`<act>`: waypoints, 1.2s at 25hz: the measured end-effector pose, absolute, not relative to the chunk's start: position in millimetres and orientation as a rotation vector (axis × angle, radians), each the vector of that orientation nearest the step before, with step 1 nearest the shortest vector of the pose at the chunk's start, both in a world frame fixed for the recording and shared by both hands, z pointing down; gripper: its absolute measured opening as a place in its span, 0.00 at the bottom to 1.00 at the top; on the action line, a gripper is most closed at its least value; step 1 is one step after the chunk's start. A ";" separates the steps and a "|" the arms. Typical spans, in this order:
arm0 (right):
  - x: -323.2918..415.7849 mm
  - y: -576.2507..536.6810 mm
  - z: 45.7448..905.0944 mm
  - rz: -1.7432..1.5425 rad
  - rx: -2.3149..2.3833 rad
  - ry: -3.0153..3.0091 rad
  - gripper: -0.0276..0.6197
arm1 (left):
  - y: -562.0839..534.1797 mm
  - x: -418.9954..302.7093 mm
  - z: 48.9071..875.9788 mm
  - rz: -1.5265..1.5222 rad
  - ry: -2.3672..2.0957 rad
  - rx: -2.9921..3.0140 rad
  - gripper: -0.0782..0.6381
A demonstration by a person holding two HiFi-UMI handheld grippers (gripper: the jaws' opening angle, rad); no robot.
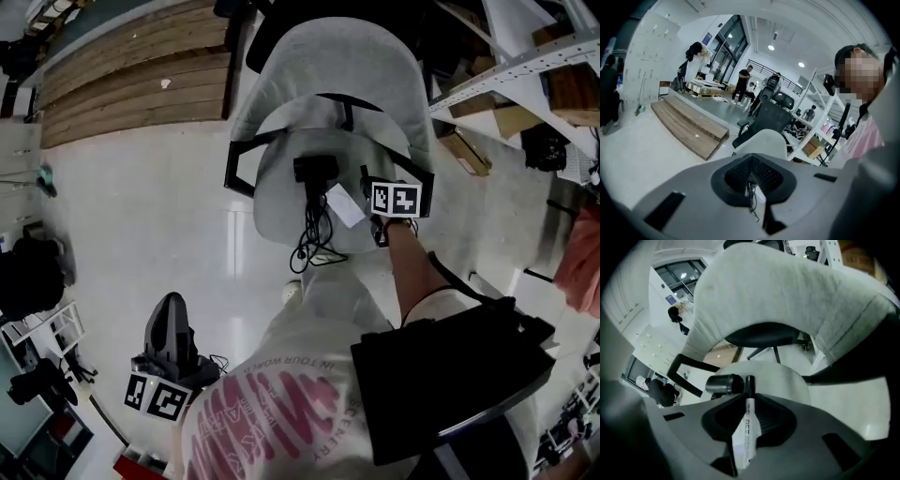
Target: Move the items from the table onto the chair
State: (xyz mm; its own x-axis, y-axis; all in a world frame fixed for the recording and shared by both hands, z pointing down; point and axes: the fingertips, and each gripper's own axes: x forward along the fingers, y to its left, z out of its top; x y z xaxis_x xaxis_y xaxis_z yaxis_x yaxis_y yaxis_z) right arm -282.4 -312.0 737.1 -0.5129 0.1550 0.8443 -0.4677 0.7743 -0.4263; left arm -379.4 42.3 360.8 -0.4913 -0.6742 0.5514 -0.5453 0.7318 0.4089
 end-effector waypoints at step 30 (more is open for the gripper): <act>-258.1 -295.9 642.6 1.311 0.370 -2.208 0.16 | 45.7 -351.1 379.8 -0.313 -2.100 1.309 0.12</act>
